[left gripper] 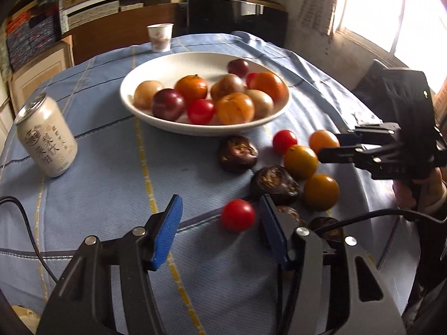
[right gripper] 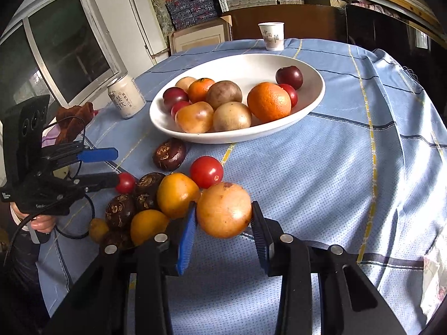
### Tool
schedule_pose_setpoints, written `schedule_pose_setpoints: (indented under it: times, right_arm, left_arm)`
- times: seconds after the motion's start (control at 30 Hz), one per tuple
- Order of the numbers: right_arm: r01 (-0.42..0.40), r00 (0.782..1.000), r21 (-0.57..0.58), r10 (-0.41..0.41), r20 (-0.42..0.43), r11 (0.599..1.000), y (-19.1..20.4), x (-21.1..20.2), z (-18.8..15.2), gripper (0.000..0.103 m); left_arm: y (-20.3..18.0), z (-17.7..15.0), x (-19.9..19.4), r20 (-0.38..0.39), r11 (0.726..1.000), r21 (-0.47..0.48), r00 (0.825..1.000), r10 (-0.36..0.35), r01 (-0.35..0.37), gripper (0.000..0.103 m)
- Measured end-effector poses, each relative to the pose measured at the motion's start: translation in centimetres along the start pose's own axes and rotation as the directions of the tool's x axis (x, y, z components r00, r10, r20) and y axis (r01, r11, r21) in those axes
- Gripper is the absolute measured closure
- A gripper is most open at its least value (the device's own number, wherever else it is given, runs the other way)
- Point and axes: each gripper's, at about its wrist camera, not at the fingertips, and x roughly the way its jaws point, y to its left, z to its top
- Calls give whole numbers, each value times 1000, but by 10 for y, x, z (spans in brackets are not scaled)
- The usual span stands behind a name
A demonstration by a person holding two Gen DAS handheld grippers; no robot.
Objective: Organize fruits
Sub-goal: 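Grasp the peach-coloured fruit with the right tool while the left tool grasps a red tomato, then lift both fruits over the plate and open both tools to release them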
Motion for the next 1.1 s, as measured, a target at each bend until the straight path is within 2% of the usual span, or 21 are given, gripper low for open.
schedule_pose_setpoints:
  times: [0.1,0.33,0.37,0.43,0.57,0.7,0.83,0.97,1.1]
  right_arm:
    - [-2,1000,-4,2,-3,1000,1,0,-1,64]
    - [-11,1000,-18,10,-8,1000,6,1,-2,64]
    - [-14,1000,-16,14,-7,1000,6,0,-2,64]
    - [-11,1000,-17,10,-5,1000,6,0,-2,64]
    - [-9,1000,-19,9,-8,1000,7,0,-3,64]
    - [-9,1000,-20,9,-7,1000,7,0,-3,64]
    - [-9,1000,-23,9,-7,1000,7,0,-3,64]
    - [-9,1000,-20,9,-6,1000,7,0,-3,64]
    - [-7,1000,-22,7,-6,1000,7,-1,-3,64]
  left_arm:
    - [-6,-2,4,-15,1000,18,1000,11,-11,47]
    - [-2,-1,8,-19,1000,-10,1000,1,-1,47]
    - [-1,-1,8,-20,1000,-17,1000,-6,6,48]
    - [5,0,10,-30,998,-53,998,-47,45,57]
    - [13,0,14,-44,992,-102,996,-80,76,60]
    - [-1,-2,15,-49,998,-33,997,-63,61,65]
    - [-6,-4,19,-65,999,-16,997,-50,49,67]
    - [-16,-5,16,-51,999,36,998,-26,28,76]
    - [-16,-5,15,-51,999,39,998,-24,26,76]
